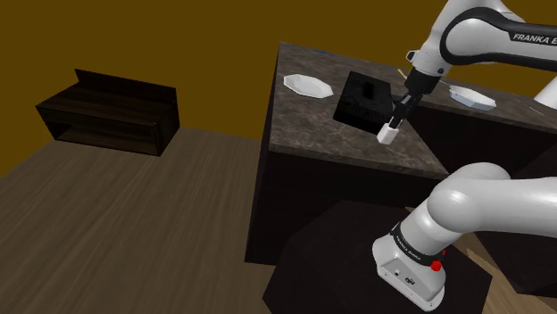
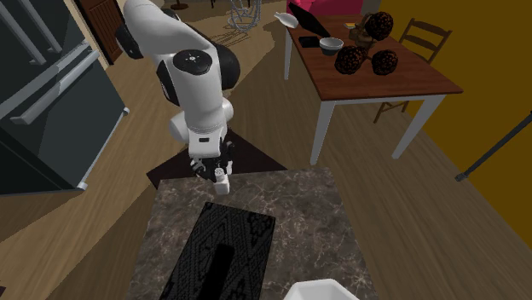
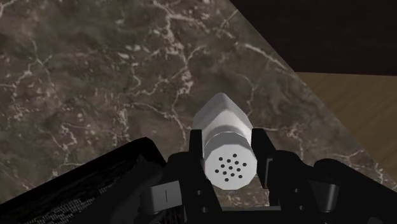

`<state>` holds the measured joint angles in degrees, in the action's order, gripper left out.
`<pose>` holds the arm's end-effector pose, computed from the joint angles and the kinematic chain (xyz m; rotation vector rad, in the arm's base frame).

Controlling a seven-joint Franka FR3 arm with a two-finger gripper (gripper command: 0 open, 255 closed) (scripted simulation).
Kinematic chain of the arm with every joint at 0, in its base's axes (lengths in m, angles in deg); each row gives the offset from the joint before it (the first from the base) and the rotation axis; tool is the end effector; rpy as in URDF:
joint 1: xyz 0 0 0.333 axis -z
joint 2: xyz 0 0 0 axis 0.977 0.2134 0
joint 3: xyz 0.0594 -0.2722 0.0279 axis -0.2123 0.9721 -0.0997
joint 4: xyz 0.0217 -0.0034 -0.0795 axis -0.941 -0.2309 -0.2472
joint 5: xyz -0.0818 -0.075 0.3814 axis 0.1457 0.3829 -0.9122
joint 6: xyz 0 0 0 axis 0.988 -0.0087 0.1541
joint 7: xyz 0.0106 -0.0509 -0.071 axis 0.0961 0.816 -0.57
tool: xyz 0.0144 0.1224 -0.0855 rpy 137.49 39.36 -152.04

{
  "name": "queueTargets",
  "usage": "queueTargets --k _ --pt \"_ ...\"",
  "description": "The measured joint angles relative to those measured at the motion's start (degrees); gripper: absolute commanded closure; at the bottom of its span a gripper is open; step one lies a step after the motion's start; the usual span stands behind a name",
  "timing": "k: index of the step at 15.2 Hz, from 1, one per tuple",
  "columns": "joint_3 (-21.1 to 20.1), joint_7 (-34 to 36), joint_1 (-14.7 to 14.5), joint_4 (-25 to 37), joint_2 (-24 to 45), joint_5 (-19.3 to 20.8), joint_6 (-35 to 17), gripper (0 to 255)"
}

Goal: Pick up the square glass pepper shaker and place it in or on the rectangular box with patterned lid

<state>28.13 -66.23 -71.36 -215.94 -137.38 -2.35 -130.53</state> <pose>0.2891 -0.1271 0.4328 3.1170 0.0891 -0.0297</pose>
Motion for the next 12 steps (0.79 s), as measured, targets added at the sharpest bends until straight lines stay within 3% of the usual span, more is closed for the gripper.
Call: queueTargets --k 12 --pt "-1.59 -0.41 -0.77 10.05 1.50 -1.60 8.55 255"
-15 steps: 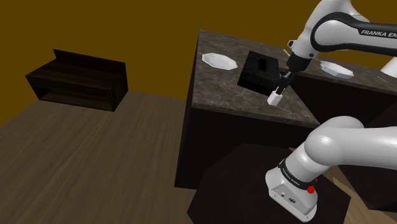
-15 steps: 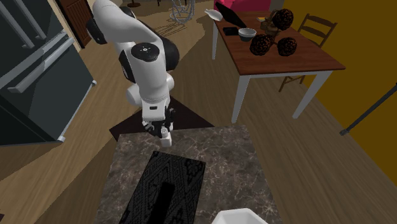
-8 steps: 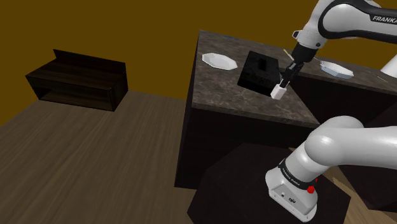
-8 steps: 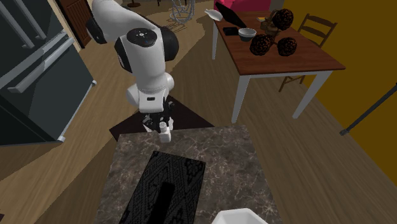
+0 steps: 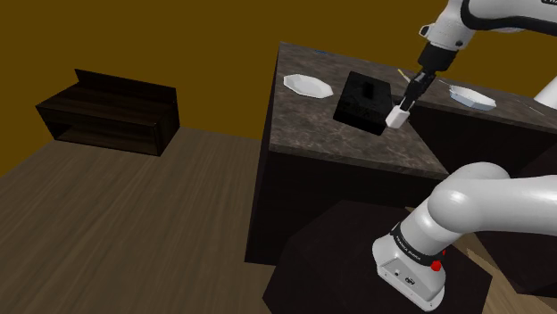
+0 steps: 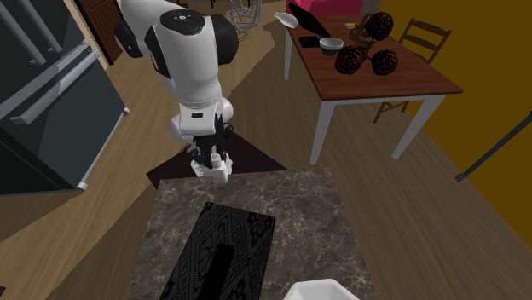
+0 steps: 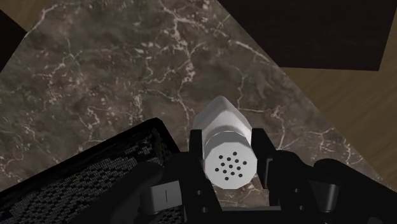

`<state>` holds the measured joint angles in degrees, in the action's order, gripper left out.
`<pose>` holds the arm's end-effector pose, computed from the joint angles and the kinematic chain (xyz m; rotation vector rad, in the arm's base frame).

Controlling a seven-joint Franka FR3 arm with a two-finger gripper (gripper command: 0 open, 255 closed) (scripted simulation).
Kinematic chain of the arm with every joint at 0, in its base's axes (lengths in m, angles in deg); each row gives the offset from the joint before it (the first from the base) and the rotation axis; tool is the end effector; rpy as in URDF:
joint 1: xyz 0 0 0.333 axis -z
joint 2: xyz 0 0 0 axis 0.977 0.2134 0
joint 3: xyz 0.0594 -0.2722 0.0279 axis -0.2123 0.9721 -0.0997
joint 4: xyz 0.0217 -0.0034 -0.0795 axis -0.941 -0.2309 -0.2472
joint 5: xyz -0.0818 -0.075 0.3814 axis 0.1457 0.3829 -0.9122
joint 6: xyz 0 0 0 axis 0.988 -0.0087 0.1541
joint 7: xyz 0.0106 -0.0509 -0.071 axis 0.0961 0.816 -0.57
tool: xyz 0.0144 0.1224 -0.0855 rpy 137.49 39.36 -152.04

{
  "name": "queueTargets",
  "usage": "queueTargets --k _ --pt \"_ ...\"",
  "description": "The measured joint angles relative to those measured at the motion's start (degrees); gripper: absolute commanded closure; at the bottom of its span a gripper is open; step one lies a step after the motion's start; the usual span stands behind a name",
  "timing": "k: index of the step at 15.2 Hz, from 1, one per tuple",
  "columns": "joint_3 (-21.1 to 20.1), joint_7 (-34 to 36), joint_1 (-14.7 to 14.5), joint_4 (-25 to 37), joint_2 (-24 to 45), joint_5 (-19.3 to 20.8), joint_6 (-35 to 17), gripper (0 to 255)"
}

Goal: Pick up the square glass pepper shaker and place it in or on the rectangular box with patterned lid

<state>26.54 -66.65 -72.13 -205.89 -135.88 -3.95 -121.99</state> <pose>0.2888 -0.1259 0.4969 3.1168 0.0893 -0.0296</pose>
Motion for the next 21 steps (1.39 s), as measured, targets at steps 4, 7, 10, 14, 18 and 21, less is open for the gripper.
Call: queueTargets --k 4,7,10,14,18,21 --pt "-0.38 -0.20 -0.16 3.27 0.61 -0.37 2.66 255" --pt "-0.67 -0.33 -0.31 6.05 1.39 -0.67 4.66 255" --pt "-1.09 -0.31 -0.45 8.47 1.89 -1.02 6.59 255" --pt "-1.17 -0.74 -0.64 12.88 3.64 -1.24 9.23 255" --pt "0.68 -2.51 -0.86 17.05 7.81 -0.55 8.98 255" --pt "3.01 -4.57 -1.48 22.78 14.45 -0.32 7.81 255"
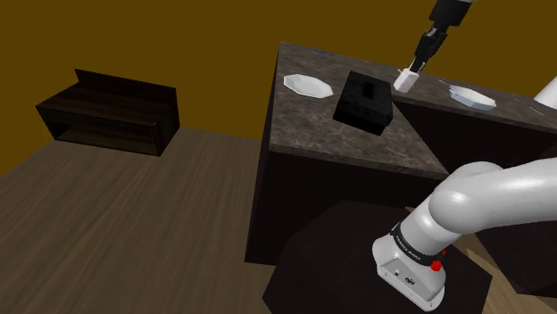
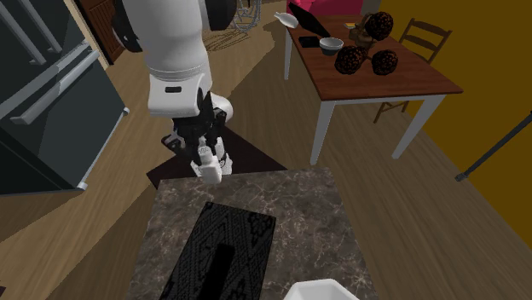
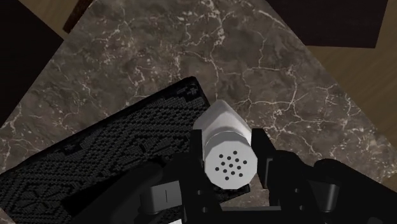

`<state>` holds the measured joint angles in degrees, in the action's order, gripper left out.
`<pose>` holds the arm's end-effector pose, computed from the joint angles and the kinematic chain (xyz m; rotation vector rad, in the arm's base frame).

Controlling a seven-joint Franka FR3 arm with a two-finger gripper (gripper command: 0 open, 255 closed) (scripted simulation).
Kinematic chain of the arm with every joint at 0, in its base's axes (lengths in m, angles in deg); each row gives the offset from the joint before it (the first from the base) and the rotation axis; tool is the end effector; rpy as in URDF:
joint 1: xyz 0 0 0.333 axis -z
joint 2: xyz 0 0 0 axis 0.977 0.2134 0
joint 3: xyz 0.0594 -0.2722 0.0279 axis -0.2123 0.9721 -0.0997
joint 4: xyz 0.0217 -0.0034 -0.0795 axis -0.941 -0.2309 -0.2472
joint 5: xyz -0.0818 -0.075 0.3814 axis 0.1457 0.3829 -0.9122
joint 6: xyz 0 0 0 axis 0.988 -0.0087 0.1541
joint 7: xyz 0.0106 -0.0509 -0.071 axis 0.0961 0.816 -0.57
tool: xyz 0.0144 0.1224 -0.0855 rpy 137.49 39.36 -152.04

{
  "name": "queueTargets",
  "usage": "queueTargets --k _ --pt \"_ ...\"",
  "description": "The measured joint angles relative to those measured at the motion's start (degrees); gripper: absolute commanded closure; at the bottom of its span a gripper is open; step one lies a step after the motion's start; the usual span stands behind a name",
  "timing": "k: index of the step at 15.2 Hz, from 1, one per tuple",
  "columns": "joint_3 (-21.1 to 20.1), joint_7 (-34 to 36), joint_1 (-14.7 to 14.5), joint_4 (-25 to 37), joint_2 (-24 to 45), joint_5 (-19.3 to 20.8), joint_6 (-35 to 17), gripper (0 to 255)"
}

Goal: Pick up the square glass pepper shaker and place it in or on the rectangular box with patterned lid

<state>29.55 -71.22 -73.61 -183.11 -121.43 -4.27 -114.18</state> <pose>0.3279 -0.1692 0.5840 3.1180 0.0891 -0.0303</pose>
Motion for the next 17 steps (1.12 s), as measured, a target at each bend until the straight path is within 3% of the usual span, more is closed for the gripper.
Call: queueTargets --k 8,13,17 --pt "7.47 -7.53 -1.23 16.80 18.30 -1.94 -2.02 255" --pt "11.66 -12.69 -0.83 29.49 30.65 -6.17 -1.14 255" --pt "14.76 -17.69 1.67 42.18 41.89 -11.46 1.49 255"
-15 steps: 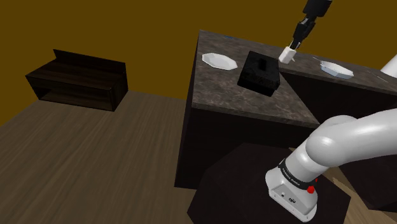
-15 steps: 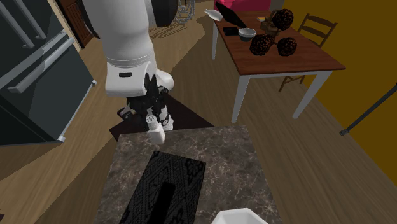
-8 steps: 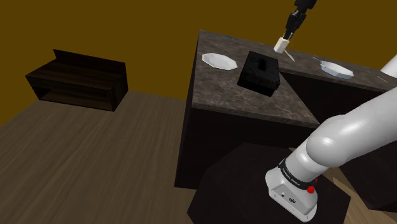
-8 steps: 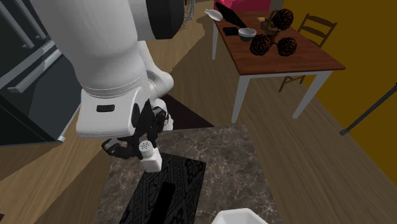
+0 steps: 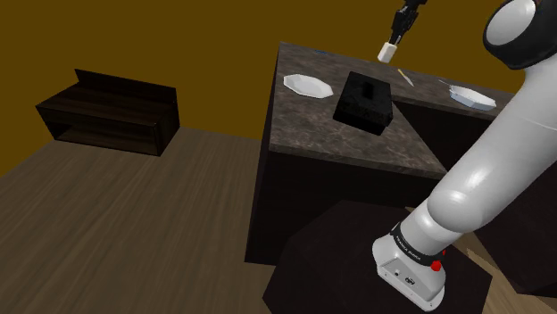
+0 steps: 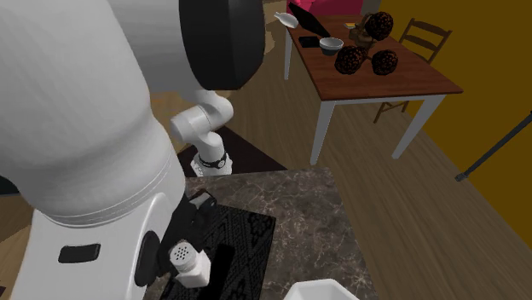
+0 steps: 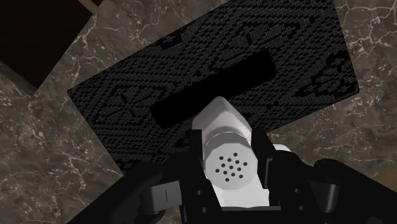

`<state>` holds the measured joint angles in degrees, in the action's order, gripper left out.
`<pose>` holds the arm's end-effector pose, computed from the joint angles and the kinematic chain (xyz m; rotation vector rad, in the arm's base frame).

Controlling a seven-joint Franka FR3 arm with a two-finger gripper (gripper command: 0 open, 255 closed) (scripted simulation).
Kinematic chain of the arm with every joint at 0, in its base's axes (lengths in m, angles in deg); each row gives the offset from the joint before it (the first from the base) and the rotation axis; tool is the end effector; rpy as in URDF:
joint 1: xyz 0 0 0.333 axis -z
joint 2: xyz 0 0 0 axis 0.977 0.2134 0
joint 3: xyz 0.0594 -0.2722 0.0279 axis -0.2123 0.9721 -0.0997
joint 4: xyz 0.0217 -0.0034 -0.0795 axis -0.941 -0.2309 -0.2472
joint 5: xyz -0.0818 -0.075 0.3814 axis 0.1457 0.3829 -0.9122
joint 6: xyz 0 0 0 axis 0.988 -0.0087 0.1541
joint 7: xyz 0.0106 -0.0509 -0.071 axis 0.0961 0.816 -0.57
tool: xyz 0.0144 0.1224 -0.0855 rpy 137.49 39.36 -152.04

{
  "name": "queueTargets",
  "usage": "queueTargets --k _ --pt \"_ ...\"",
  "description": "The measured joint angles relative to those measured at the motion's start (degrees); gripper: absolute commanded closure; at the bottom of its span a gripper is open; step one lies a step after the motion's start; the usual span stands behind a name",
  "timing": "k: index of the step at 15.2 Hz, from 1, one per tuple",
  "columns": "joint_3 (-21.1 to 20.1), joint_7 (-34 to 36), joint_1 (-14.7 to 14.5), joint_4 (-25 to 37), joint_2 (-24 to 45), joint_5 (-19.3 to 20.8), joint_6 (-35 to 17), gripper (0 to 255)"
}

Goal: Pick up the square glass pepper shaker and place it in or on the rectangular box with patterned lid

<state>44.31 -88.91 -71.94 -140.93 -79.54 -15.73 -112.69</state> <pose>0.4630 -0.3153 0.6004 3.1186 0.0859 -0.0303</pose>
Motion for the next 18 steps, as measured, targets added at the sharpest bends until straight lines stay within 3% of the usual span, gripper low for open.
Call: queueTargets --k 18 --pt "-0.46 0.99 -0.78 -17.14 -2.96 1.57 -14.57 255"
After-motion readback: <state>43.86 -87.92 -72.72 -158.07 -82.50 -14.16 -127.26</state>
